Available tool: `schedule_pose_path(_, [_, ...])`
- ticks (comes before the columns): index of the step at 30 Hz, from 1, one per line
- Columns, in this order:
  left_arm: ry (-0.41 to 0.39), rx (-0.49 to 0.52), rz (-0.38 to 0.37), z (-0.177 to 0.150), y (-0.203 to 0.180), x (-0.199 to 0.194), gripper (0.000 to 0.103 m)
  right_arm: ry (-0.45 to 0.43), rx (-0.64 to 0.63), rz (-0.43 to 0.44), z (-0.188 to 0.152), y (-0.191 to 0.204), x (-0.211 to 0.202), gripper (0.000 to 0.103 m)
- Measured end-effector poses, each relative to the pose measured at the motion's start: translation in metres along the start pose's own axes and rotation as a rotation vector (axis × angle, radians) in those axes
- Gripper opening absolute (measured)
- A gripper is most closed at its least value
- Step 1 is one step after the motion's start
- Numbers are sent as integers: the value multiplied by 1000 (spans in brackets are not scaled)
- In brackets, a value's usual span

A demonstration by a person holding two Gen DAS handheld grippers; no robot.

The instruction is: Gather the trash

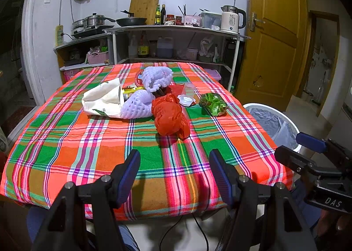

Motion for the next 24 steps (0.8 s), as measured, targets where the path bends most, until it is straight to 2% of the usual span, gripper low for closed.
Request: schedule_pose_path(24, [3,-2,-3,-3,-6,-2,67,10,5,0,-4,-1,3,78])
Point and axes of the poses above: each gripper's, at about its wrist camera, not at the fingertips, and x roughly the way its jaws point, y to its left, z to its top, the point moved 10 cm from there along x, roughly the way its jaws point, and after that the axes turned 13 degrees about -z, right-handed, at the moved point
